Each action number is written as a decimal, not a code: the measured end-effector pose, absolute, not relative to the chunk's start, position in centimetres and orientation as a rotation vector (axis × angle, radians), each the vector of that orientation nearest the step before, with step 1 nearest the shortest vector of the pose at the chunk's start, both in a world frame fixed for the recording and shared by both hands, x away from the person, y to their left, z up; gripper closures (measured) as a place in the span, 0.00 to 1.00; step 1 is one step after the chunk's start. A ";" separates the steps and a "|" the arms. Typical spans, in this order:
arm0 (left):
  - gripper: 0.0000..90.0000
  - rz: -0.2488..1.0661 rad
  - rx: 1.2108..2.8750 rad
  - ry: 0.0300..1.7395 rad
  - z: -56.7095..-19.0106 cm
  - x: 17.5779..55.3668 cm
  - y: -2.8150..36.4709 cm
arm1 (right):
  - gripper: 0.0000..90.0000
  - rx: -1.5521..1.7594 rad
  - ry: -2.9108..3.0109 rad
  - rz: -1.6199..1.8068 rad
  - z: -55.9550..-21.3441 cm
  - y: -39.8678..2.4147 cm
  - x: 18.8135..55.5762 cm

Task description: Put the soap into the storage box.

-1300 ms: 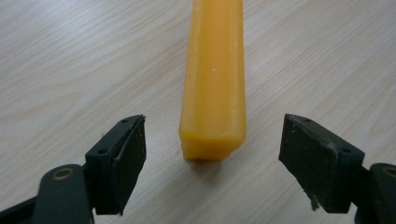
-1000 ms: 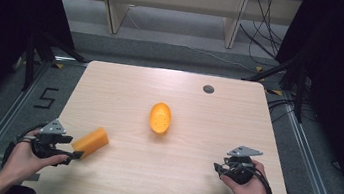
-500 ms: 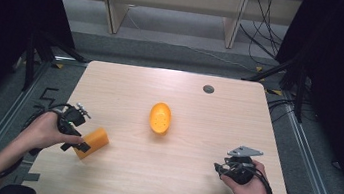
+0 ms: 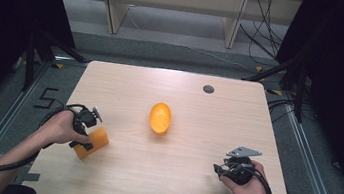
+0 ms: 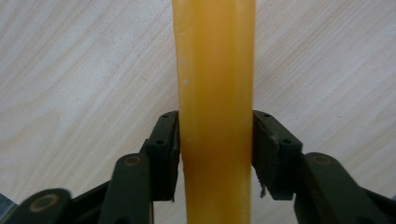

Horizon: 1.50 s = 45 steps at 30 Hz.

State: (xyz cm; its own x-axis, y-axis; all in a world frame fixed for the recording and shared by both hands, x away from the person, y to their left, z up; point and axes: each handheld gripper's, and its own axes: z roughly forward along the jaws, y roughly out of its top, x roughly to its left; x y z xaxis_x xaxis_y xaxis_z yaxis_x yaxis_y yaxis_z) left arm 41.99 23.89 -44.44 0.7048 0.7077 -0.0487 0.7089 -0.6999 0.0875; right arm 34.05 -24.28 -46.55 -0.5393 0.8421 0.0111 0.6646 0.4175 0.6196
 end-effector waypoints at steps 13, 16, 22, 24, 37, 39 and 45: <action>0.67 0.002 2.855 1.108 -44.6 42.1 23.8 | 0.60 1.283 2.375 0.828 -46.7 -24.2 34.1; 0.68 -0.004 2.801 1.140 -44.3 42.1 23.7 | 0.60 1.290 2.377 0.829 -46.7 -24.3 34.1; 0.68 -0.019 2.672 1.306 -42.9 42.1 22.4 | 0.60 1.303 2.378 0.826 -46.7 -24.2 34.1; 0.68 -0.030 2.651 1.349 -42.4 42.5 22.0 | 0.60 1.301 2.379 0.828 -46.7 -24.2 34.1; 0.68 -0.082 2.542 1.577 -40.5 44.1 17.8 | 0.60 1.278 2.375 0.829 -46.7 -24.3 34.1; 0.68 -0.078 2.541 1.591 -40.2 44.4 17.1 | 0.60 1.310 2.375 0.829 -46.6 -24.2 34.0; 0.68 -0.088 2.527 1.608 -39.6 45.3 15.3 | 0.60 1.280 2.378 0.829 -46.7 -24.3 34.1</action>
